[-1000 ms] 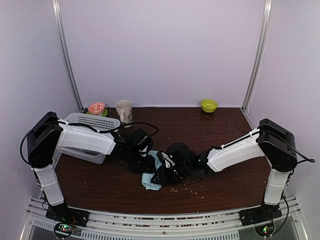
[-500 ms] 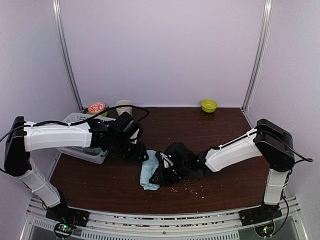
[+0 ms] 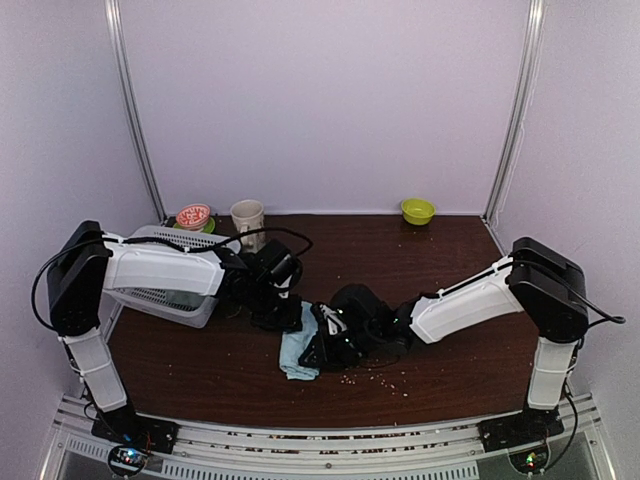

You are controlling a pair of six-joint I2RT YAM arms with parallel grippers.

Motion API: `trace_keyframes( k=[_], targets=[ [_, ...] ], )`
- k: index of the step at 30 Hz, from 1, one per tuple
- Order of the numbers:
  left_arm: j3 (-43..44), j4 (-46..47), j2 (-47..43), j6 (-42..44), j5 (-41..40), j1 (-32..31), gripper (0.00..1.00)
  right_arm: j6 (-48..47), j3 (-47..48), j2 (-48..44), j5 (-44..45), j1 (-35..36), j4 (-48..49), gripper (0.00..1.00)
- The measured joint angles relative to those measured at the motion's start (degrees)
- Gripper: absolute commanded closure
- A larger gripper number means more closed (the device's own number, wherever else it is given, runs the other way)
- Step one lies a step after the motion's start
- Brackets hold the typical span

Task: Roll the towels
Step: Adjust the towel at the center of the board.

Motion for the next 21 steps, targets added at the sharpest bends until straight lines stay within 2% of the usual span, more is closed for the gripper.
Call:
trace_keyframes(
  k=[6, 16, 21],
  targets=[
    [-1.64, 2.73, 1.16, -0.17, 0.98, 0.76, 0.80, -0.24, -0.26, -0.87, -0.04, -0.22, -0.22, 0.56],
    [-4.17, 6.36, 0.83, -0.63, 1.01, 0.98, 0.81, -1.84, -2.84, -8.52, 3.08, -1.60, -6.08, 0.56],
    [-6.19, 8.20, 0.02, -0.72, 0.74, 0.98, 0.83, -3.19, -2.80, -9.70, 4.52, -1.70, -7.43, 0.59]
  ],
)
